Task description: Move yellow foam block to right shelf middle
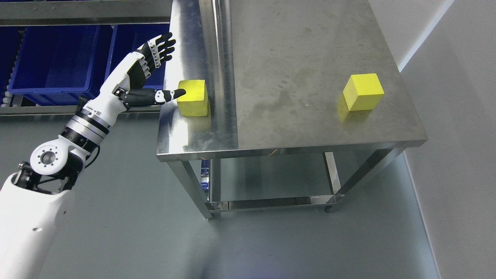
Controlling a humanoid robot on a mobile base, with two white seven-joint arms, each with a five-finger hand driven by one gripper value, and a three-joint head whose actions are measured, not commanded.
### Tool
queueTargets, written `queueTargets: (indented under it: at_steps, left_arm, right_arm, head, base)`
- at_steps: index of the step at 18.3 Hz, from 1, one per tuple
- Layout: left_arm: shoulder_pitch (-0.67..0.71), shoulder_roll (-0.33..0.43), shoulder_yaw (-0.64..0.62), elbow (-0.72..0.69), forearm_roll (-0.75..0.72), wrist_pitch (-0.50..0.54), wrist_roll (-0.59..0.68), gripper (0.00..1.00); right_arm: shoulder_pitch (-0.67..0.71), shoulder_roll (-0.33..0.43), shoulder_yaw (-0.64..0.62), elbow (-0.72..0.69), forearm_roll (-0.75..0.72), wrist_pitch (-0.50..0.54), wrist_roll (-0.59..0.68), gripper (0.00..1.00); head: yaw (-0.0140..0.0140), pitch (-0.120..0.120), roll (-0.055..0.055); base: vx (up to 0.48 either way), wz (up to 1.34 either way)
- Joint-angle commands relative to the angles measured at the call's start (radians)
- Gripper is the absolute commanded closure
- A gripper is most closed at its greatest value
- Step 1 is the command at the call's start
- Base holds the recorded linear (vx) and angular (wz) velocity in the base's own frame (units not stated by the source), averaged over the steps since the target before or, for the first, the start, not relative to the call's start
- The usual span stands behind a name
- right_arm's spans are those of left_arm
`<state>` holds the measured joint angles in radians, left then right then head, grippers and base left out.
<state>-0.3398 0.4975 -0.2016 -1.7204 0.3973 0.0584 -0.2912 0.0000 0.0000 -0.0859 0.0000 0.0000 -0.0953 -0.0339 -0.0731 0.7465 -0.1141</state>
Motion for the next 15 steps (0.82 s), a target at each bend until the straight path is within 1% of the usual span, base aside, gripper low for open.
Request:
queueTargets:
  at_steps: [1, 5, 8, 12, 15]
  left_arm:
    - [0.031, 0.144, -0.006, -0.001, 0.0, -0.026, -0.031, 0.06]
    - [0.077, 0.188, -0.009, 0.001, -0.006, -0.045, -0.043, 0.06]
    - [0.12, 0.188, -0.009, 0.001, -0.057, -0.052, -0.045, 0.06]
    - [0.131, 0.17, -0.001, 0.01, -0.141, -0.054, -0.043, 0.06]
    - [0.131, 0.119, 0.004, 0.042, -0.202, -0.054, -0.042, 0.06]
  right_arm:
    - [0.002, -0.017, 0.0, -0.017, 0.003, 0.0, 0.0, 0.0]
    - [0.002, -0.017, 0.0, -0.017, 0.003, 0.0, 0.0, 0.0]
    - [0.002, -0.017, 0.0, -0.017, 0.003, -0.001, 0.0, 0.0]
    - [0.002, -0.017, 0.0, -0.017, 0.003, 0.0, 0.0, 0.0]
    - [0.002, -0.017, 0.0, -0.017, 0.003, -0.001, 0.0, 0.0]
  head:
    - [0.0, 0.0, 0.0]
    - [0.0, 0.0, 0.0]
    - [0.0, 0.0, 0.0]
    - [0.0, 0.0, 0.0]
    - [0.0, 0.0, 0.0]
  base:
    - [0.0, 0.0]
    - [0.0, 0.0]
    - [0.0, 0.0]
    - [0.0, 0.0]
    - [0.0, 0.0]
